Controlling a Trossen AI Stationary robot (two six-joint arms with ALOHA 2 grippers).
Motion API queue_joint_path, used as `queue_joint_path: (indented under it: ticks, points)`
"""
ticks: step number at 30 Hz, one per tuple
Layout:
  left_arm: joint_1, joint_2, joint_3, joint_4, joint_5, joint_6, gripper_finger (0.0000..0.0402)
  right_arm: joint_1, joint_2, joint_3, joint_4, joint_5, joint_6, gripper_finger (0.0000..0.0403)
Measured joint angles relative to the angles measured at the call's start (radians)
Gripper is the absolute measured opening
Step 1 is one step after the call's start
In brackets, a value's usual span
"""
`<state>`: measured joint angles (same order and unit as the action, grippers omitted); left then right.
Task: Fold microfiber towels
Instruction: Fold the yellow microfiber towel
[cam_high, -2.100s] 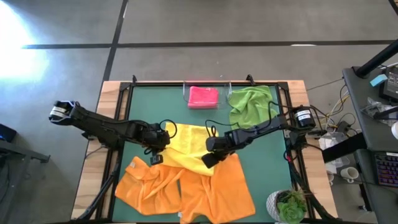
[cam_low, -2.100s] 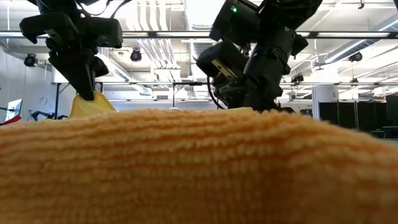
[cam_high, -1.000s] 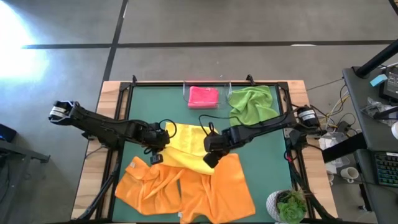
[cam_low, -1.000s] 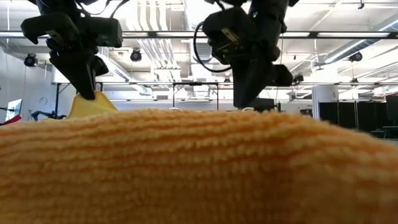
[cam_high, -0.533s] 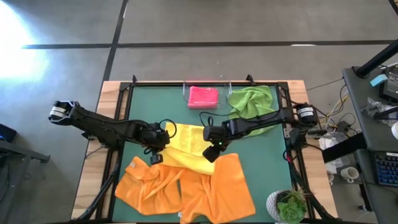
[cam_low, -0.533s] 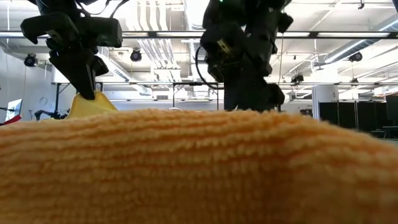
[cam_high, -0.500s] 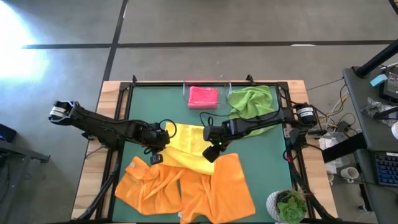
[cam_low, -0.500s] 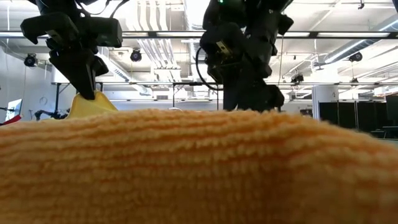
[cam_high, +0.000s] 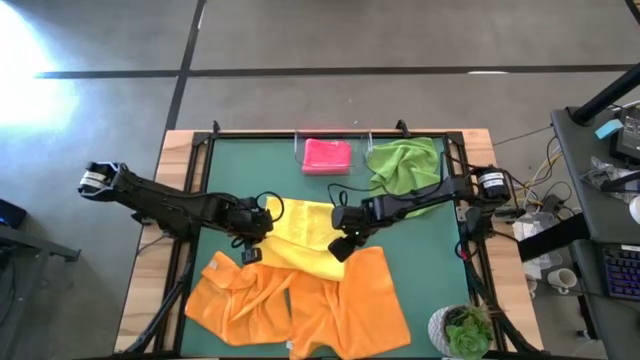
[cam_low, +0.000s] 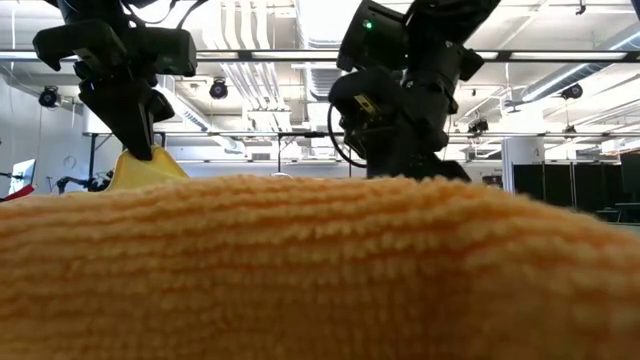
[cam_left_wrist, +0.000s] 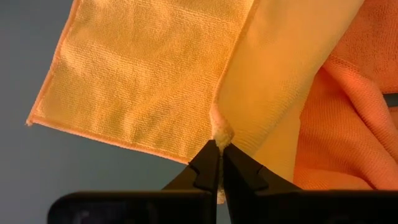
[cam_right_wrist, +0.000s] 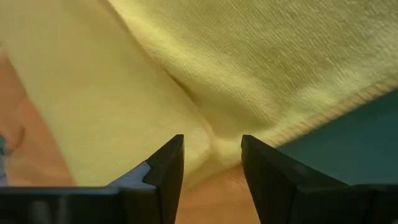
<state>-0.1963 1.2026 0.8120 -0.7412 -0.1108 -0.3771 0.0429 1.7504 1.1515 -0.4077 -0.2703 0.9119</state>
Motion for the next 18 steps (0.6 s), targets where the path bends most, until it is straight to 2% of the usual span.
queue_joint_path:
  ticks: [8, 18]
  points:
    - [0.0, 0.0, 0.0, 0.0, 0.0, 0.0, 0.0, 0.0, 0.018, -0.025, 0.061, -0.004, 0.028, 0.0151]
    - [0.0, 0.0, 0.0, 0.001, 0.001, 0.0, 0.0, 0.013, 0.061, -0.026, 0.107, -0.067, 0.056, 0.0144]
